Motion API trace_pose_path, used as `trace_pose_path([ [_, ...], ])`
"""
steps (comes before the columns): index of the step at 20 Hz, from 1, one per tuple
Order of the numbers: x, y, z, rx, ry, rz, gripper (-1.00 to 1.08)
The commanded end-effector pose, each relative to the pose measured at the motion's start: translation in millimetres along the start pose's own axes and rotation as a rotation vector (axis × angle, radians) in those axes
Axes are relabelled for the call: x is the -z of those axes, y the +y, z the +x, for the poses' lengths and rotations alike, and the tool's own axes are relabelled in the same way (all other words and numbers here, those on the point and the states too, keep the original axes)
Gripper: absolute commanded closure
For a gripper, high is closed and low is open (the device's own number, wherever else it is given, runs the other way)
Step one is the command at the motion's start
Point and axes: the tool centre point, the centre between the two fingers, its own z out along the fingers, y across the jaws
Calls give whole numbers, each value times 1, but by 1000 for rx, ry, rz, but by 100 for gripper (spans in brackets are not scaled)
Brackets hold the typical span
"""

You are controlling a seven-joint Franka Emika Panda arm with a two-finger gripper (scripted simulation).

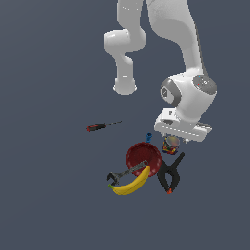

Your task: Pick up a designated object from a clutter of objects.

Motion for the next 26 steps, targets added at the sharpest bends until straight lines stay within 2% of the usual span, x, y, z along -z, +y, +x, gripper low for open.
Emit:
trace_pose_path([
  [1,-3,-3,-2,-8,0,2,-92],
  [8,-8,-3,-3,-6,0,2,-92],
  [17,-47,-3,-4,-8,0,2,-92],
  [22,-53,-3,-3,-9,0,2,-92],
  [23,-53,-3,-3,-9,0,2,108],
  [26,-53,-3,-3,-9,0,2,108],
])
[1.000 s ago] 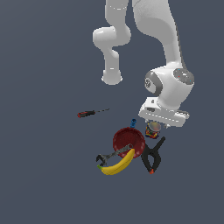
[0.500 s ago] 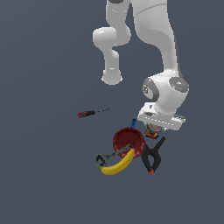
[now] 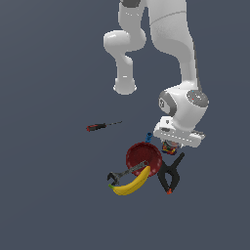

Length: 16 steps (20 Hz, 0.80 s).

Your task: Pick up a designated object from a clutter of objects.

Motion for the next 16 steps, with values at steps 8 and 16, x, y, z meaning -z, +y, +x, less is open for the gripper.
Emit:
trace_pose_path([
  [8,0,0,0,0,0,0,108],
  [16,17,15,4,0,0,0,108],
])
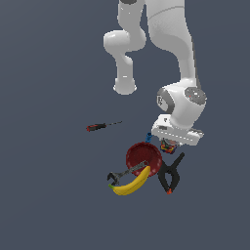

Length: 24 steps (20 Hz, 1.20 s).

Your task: Pick up a designated object from a clutter of objects.

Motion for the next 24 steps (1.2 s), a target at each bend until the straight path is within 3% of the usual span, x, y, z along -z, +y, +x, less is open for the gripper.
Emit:
trace_pose_path([
  [1,11,7,3,-1,3,3,108],
  [9,60,51,15,-1,3,3,108],
  [24,202,173,49,-1,1,7,108],
])
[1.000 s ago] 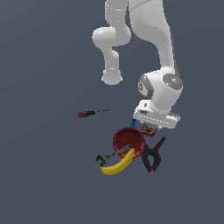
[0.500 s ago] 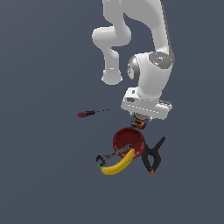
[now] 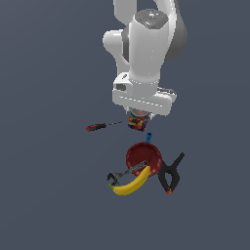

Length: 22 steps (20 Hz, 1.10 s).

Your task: Pick up a designated object from a clutter of objects.

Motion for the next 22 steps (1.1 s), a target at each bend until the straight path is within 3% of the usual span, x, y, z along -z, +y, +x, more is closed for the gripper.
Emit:
trace_pose_path([
  [1,26,21,6,1,2,2,108],
  [12,122,102,33,-1,3,0,108],
  [22,163,135,47,-1,4,-3,108],
])
